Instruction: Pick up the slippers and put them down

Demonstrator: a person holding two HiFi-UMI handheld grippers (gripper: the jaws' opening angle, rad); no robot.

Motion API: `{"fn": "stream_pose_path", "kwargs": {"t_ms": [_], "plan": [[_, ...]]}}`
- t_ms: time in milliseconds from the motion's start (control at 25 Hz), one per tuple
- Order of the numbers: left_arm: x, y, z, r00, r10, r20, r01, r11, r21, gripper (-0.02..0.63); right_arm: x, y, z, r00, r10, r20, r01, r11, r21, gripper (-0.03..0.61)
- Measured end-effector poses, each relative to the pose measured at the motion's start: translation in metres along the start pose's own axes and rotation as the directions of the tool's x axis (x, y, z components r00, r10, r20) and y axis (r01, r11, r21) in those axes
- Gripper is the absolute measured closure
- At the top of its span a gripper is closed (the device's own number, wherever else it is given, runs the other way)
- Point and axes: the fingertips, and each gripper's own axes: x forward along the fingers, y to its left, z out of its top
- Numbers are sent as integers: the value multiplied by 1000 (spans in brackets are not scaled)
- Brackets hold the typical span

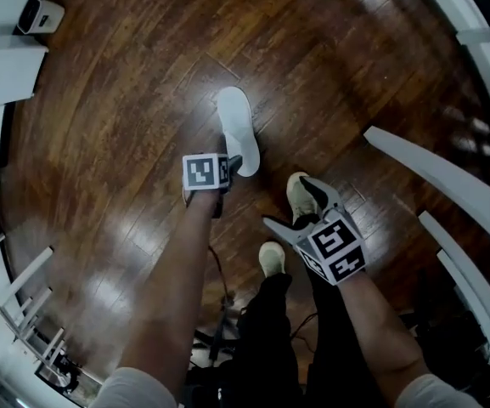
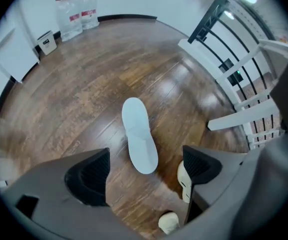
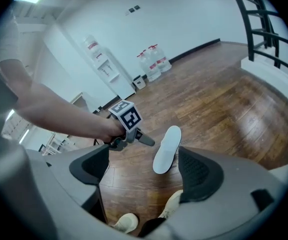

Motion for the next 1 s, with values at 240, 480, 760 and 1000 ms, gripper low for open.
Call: {"fn": "stream_pose_path", "kwargs": {"t_ms": [240,480,760,1000], "plan": [[-179,-54,-4,999,-22,38,18,994,106,153,-126,53,18,997,-17,-73,14,999,-36,153],[-349,-118,-45,996,-34,81,17,979,204,155,-295,103,9,985,-156,-69,158,987,33,153],[-552,-224,-73,960,-190,206,88,903,421,155,-506,216,-4,911,-390,132,357,909,216,146],[-663,-315,-141,936,-313,163,165,798,580,155,-652,306,-53,829,-504,241,420,847,327,141]]}}
